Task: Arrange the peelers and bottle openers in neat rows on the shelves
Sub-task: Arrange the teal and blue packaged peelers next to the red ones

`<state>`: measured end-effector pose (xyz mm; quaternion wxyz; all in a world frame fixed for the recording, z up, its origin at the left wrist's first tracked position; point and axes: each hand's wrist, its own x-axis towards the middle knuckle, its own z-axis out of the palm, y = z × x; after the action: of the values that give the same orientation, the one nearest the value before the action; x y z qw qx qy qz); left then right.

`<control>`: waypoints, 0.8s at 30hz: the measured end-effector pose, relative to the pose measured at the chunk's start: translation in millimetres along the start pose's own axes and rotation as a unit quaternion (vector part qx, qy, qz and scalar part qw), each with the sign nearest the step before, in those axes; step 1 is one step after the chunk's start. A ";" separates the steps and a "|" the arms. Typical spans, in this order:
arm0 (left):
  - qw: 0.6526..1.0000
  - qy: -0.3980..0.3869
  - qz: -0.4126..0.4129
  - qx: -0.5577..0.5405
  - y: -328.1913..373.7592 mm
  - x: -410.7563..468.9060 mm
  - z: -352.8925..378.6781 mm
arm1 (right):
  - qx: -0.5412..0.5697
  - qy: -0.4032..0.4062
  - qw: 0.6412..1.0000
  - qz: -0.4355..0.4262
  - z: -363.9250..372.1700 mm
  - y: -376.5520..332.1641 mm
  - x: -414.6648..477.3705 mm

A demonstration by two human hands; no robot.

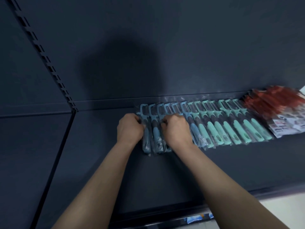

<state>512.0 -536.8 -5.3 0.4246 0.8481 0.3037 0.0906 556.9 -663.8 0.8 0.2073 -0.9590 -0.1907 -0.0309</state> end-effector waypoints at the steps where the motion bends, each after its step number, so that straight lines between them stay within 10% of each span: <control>1: 1.000 0.007 0.004 0.003 -0.2 -0.7 -0.8 | 0.001 0.003 1.000 -0.002 -0.3 0.0 -0.6; 24: 0.987 0.027 0.139 0.074 -10.2 -7.7 -13.5 | -0.055 0.013 0.998 -0.030 -20.8 -12.9 -19.2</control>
<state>495.9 -527.7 -4.0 0.3353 0.9087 0.1995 0.1485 534.6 -668.3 22.1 0.1561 -0.9623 -0.2143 -0.0601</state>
